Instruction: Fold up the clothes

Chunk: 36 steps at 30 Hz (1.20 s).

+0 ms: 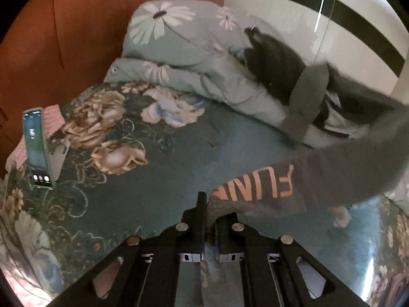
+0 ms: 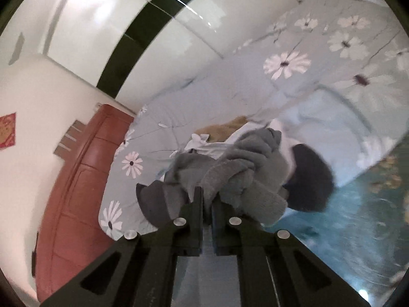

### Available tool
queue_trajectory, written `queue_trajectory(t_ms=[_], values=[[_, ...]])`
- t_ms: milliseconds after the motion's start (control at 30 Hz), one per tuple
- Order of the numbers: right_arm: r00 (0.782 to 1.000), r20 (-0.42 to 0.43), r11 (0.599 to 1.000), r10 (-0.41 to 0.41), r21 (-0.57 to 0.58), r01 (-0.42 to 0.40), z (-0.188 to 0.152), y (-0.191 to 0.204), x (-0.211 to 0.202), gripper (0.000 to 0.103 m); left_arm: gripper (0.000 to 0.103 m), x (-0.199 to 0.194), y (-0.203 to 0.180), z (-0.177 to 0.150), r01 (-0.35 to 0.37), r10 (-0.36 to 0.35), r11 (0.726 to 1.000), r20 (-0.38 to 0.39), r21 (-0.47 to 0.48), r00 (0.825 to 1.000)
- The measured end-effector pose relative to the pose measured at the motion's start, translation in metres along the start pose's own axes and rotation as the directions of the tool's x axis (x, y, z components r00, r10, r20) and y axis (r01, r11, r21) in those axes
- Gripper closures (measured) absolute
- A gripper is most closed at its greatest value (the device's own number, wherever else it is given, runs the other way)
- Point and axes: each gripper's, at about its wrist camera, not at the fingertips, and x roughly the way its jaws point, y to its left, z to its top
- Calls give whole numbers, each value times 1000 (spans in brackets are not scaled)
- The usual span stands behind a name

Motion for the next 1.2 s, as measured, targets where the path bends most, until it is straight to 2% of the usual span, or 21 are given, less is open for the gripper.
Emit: queue_trajectory(t_ms=[100,233,400,500,633,767,867,933,1033,1200], values=[[998,-11,997,-65,-36,65,-31,-21,-54,98,98,-19,5,-11,8,-8,1000,14,7,1000],[990,-62,991,-129,26,131,-84,-78,-99,98,98,-29,15,-38,-22,22,1000,-7,15,1000],[964,-163,956,-212,169,239,-154,-163,-118,98,98,-29,26,-62,-49,50,999,-53,13,997],[960,-202,938,-196,248,244,-178,-189,-119,98,98,-28,32,-73,-65,66,998,-78,17,995],[971,-182,947,-157,253,200,-169,-176,-122,98,98,-39,24,-47,-73,75,995,-27,72,997],[984,-127,979,-128,144,146,-152,-144,-131,98,98,-53,28,-42,-106,104,991,24,86,994],[971,-167,979,-172,84,187,-157,-143,-121,98,98,-59,32,-40,-133,129,986,50,96,990],[955,-222,969,-198,104,225,-168,-158,-106,98,98,-36,45,-52,-157,160,982,-18,108,987],[940,-278,952,-196,177,250,-188,-188,-91,98,97,-11,58,-76,-178,190,977,-99,120,977],[919,-324,926,-225,221,304,-205,-221,-84,98,96,13,64,-104,-192,214,972,-164,138,963]])
